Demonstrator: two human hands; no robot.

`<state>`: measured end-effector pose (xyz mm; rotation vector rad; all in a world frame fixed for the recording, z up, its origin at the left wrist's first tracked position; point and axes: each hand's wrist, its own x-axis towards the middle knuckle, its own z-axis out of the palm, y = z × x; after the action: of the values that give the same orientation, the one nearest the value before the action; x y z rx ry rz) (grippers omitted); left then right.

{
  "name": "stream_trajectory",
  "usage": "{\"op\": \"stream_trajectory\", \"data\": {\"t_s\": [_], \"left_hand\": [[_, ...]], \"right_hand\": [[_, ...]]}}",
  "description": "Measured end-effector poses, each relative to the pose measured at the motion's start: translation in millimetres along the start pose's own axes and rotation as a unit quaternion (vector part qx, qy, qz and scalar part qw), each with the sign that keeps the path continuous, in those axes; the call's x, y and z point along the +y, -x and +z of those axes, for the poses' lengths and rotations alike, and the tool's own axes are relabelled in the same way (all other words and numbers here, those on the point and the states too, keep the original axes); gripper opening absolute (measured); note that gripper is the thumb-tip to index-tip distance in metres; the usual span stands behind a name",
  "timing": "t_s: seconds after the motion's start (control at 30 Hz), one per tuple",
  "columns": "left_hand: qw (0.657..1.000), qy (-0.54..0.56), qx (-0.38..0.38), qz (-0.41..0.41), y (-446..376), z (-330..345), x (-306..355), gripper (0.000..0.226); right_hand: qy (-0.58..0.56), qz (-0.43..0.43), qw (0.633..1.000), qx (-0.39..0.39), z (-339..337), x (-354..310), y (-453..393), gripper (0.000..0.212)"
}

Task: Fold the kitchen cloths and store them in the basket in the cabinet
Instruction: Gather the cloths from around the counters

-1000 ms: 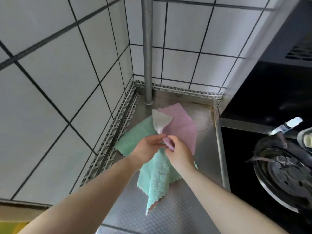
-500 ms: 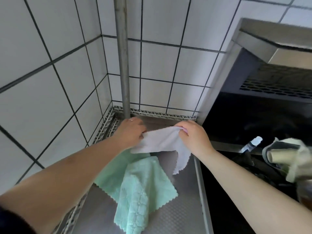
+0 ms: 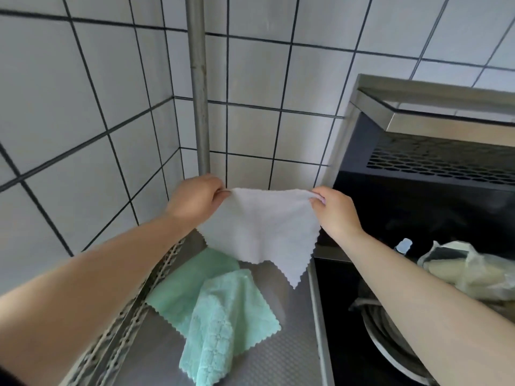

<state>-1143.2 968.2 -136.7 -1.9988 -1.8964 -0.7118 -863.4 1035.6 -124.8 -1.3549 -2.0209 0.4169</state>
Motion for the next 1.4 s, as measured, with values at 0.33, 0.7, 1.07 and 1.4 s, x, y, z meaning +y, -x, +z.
{"op": "stream_trajectory", "data": {"t_s": [0.33,0.7,1.07,1.4], "left_hand": [[0.998,-0.038,0.038,0.027,88,-84,89,0.024],[0.988,0.045,-0.109,-0.101,269,-29,211,0.017],[0.905,0.133,-0.263,-0.306,353,21,238,0.011],[0.743,0.342,-0.095,-0.567,347,42,207,0.031]], "right_hand": [[-0.079,-0.084,0.992,-0.041,-65,38,75,0.009],[-0.090,-0.014,0.972,-0.218,-55,151,227,0.021],[-0.035,0.033,0.946,-0.321,-26,202,282,0.017],[-0.033,0.121,0.944,-0.304,11,199,259,0.018]]}}
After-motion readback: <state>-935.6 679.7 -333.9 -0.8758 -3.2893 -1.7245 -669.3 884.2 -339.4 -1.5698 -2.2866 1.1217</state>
